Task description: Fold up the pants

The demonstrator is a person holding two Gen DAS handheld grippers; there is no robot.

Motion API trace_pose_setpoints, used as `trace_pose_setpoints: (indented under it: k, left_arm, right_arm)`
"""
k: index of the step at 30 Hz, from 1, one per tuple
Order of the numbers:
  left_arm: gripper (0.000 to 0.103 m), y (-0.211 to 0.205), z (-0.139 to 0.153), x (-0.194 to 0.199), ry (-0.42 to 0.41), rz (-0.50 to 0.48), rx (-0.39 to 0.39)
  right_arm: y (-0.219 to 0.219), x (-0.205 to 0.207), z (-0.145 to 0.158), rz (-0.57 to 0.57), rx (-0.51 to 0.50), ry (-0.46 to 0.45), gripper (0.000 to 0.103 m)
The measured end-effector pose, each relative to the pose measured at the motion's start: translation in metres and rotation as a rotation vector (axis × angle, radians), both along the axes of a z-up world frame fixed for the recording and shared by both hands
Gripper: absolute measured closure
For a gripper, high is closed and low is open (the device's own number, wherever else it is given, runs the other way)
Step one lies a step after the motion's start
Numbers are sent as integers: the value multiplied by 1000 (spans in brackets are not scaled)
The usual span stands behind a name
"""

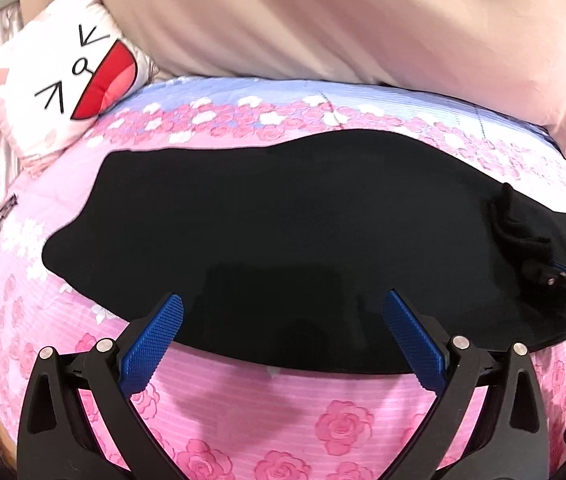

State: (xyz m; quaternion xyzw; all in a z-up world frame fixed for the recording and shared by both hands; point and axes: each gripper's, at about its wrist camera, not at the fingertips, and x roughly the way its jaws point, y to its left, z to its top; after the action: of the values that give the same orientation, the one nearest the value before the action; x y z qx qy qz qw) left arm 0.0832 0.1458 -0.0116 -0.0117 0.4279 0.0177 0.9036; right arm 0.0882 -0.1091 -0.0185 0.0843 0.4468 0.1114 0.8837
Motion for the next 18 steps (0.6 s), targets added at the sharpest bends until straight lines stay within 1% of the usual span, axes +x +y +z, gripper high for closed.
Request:
trace_pose_setpoints:
  k: [2,4,6,8,9,10,11,13,14,16,18]
  left_arm:
    - [5,4,-2,3,6,7,-12]
    - [5,9,-4,5,11,13,-28]
    - [5,14,-6,5,16,19,-48]
    - [5,21,-7,4,17,29,-56]
    - [5,24,-7,4,17,34,-55]
    - [5,27,-8,3,18,38,-53]
    - [5,31,-8,2,20,45,-51]
    - [5,37,-8,0,20,50,-47]
    - [5,41,-8,-1,22,55,-42]
    - [5,46,-9,-3,23,62,-42]
    - [5,49,-9,-3,24,72,-47]
  right_arm:
    - [13,-1,12,9,-32,-30,83]
    - [30,2,18,45,-10,-35,83]
    - [48,7,11,85,-20,-24,83]
    - [67,10,-5,116,-69,-1,81]
    - [74,9,-14,125,-104,-11,78]
    - [77,4,-14,133,-115,-45,69]
    - [80,-3,-12,151,-106,-61,54]
    - [83,-13,-4,166,-87,-79,40]
    - [84,-17,-1,164,-93,-98,40]
    - [88,-23,3,140,-165,-141,40]
    - [91,-24,2,150,-204,-146,40]
